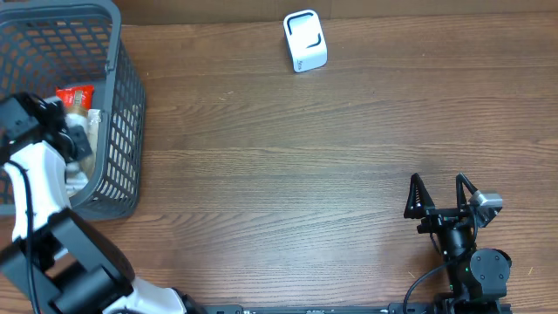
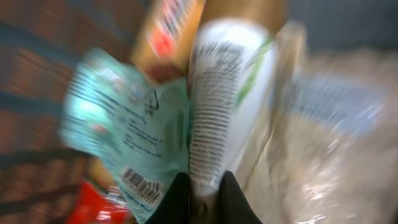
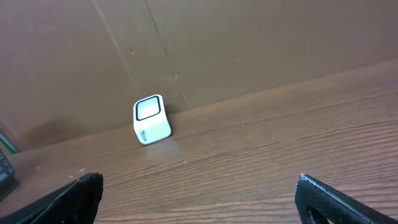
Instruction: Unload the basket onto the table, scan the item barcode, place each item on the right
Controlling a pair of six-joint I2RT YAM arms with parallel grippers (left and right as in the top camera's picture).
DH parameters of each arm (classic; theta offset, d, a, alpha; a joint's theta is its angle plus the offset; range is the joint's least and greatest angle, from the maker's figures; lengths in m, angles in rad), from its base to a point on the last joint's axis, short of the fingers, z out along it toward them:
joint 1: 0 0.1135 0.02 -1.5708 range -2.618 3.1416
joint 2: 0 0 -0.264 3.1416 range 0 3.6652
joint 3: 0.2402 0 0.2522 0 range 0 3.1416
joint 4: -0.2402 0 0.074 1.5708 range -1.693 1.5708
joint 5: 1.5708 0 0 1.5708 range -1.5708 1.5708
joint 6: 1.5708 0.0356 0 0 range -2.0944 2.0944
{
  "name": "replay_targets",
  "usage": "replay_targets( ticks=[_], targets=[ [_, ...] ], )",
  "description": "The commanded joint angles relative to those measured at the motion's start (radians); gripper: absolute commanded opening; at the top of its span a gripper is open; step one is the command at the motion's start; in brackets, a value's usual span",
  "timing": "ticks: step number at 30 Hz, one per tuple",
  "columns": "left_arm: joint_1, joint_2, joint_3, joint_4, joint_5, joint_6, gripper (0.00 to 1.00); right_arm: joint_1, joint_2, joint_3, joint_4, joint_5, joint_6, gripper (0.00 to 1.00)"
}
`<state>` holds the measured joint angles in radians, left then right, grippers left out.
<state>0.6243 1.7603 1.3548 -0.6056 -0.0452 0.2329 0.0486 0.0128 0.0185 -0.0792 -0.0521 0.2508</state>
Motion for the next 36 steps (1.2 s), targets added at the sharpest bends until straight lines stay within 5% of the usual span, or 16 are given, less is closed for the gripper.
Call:
replay_targets(
  ticks=[1,11,22,26,31,36],
  targets=[
    [0.01,-0.148,0.085,0.027,-0.006,-0.066,0.04,0.007,-0.01,-0.011,0.004,0.003,0.004,1.0],
    [0.01,-0.182,0.085,0.003,-0.002,-0.097,0.04,0.007,-0.01,-0.011,0.004,0.003,0.004,1.0],
    [0.005,-0.309,0.216,0.003,0.289,-0.178,0.04,0.007,-0.01,-0.011,0.004,0.003,0.004,1.0],
    [-0.008,-0.356,0.222,0.013,0.279,-0.15,0.04,0.007,-0.01,-0.012,0.004,0.003,0.004,1.0],
    [-0.008,-0.302,0.202,-0.055,0.245,-0.08,0.35,0.007,-0.01,-0.011,0.004,0.003,0.004,1.0],
    [-0.007,-0.153,0.187,-0.146,0.245,-0.044,0.43,0.007,-0.01,-0.011,0.004,0.003,0.004,1.0]
  ],
)
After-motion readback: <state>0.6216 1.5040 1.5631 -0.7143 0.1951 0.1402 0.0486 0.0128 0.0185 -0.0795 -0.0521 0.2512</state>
